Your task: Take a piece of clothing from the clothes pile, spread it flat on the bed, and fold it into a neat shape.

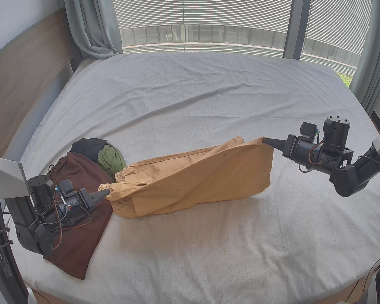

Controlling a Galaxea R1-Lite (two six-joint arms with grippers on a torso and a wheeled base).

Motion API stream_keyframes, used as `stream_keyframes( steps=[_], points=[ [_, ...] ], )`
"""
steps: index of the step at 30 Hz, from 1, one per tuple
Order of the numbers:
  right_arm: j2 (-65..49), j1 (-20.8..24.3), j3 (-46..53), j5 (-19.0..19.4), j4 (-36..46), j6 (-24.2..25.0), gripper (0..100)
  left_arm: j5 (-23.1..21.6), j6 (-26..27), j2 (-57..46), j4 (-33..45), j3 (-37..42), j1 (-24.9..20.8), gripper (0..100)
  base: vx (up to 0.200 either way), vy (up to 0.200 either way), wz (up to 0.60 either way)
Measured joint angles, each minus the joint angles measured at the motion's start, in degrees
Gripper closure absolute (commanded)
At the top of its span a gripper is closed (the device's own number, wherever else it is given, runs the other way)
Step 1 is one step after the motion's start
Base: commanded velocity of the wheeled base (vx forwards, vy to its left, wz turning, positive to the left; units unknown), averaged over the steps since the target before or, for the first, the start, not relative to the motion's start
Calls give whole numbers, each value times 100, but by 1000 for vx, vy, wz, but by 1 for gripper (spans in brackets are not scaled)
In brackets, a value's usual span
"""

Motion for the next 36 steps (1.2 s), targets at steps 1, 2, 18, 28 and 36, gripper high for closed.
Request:
stream_keyframes(
  steps=[1,2,18,28,36],
  points=[
    [15,2,-129,-11,139,-1,100,48,-37,2,2,-27,0,100,0,0,0],
    [30,2,-210,-16,227,0,100,72,-59,5,2,-41,0,100,0,0,0],
    [907,-204,-1816,-39,1136,-11,100,450,-204,429,5,-905,-168,100,0,0,0],
    [1406,-157,-2665,-99,1440,-9,100,663,-215,866,5,-1447,-224,100,0,0,0],
    [1875,-91,-3178,-329,1480,-4,100,712,-211,1163,5,-1773,-218,100,0,0,0]
  ],
)
